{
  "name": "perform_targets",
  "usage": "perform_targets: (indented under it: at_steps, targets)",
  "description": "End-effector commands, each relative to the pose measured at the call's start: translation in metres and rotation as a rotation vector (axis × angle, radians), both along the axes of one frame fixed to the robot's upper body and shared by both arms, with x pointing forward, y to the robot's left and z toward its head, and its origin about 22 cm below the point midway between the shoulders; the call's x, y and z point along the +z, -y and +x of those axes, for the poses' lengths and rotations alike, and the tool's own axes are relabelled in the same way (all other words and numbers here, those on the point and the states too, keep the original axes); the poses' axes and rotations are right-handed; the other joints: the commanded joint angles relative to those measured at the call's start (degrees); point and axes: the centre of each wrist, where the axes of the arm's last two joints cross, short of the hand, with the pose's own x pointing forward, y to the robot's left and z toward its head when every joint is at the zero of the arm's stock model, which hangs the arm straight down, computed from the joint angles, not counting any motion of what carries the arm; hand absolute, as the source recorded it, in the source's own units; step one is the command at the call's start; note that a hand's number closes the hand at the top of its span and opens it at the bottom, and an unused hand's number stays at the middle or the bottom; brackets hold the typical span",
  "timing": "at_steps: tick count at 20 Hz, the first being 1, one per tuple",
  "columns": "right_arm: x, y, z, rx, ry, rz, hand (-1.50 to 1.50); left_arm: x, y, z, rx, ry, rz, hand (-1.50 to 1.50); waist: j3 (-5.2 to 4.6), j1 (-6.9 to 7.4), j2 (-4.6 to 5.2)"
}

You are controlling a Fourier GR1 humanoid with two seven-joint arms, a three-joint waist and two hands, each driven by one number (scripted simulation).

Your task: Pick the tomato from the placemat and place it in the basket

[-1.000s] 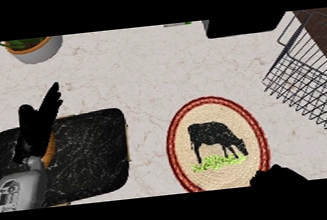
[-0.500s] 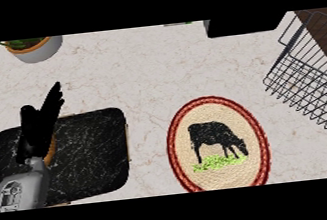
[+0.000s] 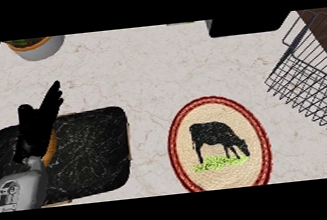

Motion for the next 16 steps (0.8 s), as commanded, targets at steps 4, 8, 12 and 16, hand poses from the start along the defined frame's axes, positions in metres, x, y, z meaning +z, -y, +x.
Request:
perform_targets:
  at_steps: [4, 8, 12, 16]
  targets:
    - [0.061, 0.000, -0.010, -0.088, 0.162, 0.051, 1.50, -0.007, 0.000, -0.007, -0.023, -0.005, 0.005, 0.00, -0.18, 1.33, 0.12]
    - [0.083, 0.015, 0.010, -0.223, 0.260, -0.113, 1.50, -0.009, 0.015, 0.000, -0.023, -0.008, 0.001, 0.00, -0.24, 1.00, 0.13]
    - [0.119, 0.039, 0.034, -0.357, 0.334, -0.283, 1.50, -0.002, 0.007, 0.004, -0.022, -0.008, -0.005, 0.00, -0.15, 1.44, 0.02]
    - [0.164, 0.077, 0.078, -0.411, 0.254, -0.333, 1.50, 0.007, 0.016, 0.016, -0.032, -0.003, 0.003, 0.00, 0.05, 2.09, 0.17]
